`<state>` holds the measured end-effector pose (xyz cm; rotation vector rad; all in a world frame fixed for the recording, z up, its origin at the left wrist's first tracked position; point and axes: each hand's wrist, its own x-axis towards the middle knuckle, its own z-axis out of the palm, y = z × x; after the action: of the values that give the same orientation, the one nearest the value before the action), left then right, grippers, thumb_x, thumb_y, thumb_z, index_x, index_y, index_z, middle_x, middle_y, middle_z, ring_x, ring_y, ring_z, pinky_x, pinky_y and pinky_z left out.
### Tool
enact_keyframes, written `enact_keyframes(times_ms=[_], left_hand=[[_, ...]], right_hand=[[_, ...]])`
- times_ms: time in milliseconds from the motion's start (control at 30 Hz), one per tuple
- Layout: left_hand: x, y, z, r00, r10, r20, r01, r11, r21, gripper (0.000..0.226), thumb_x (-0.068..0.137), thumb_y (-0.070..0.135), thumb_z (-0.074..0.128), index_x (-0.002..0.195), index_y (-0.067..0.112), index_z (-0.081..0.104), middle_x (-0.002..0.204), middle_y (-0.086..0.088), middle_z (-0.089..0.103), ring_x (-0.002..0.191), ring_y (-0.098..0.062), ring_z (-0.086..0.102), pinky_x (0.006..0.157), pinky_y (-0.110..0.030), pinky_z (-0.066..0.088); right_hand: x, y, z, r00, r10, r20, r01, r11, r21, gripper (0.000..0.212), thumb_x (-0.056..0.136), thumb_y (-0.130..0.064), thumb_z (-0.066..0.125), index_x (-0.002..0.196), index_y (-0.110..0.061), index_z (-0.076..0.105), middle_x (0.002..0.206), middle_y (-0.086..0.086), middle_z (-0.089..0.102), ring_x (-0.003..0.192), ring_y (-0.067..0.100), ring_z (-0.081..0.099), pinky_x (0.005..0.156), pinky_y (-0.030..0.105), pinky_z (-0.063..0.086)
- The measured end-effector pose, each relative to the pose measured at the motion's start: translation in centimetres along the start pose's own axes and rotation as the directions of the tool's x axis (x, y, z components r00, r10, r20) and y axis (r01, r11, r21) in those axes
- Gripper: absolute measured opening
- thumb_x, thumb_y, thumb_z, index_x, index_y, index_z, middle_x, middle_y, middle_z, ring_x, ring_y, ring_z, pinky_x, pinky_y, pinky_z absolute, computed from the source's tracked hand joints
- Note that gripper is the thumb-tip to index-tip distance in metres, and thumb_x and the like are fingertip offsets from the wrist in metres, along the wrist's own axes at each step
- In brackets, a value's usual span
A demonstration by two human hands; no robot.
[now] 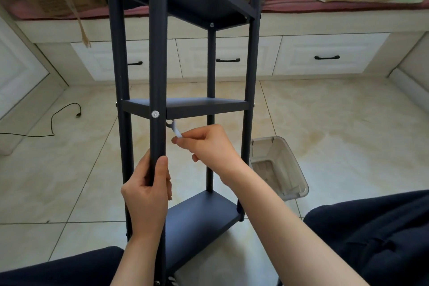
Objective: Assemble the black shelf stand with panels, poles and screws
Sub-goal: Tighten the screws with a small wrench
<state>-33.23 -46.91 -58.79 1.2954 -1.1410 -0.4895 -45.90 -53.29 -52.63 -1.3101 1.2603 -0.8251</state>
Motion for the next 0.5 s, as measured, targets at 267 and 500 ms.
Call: enact_keyframes(times_ms=[267,500], left_hand=[[-0.1,-0.3,0.1,0.999,-0.033,0.009,0.033,0.999,0.036,0.045,0.096,0.04,0.052,0.109,0.0,0.067,0.061,-0.004,0.055,0.046,-0.023,0.051,0.042,-0.024,0.045],[-0.2,0.0,0.3,0.999,-0.036,0.012,0.036,0.999,0.011,0.042,0.095,0.036,0.052,0.112,0.001,0.067,0.061,-0.007,0.053,0.044,-0.021,0.049,0.042,-0.021,0.042]], right_hand=[[0.7,-0.6,0.0,0.999,-0.038,0.002,0.038,0.998,-0.044,0.017,0.09,-0.025,0.068,0.096,-0.014,0.08,0.056,-0.008,0.061,0.064,0.006,0.052,0.065,0.022,0.04],[1.2,-1.3,0.3,0.996,-0.085,0.023,0.087,0.992,-0.096,0.016,0.093,-0.022,0.065,0.096,-0.018,0.08,0.069,-0.009,0.073,0.066,-0.003,0.054,0.073,0.022,0.044]])
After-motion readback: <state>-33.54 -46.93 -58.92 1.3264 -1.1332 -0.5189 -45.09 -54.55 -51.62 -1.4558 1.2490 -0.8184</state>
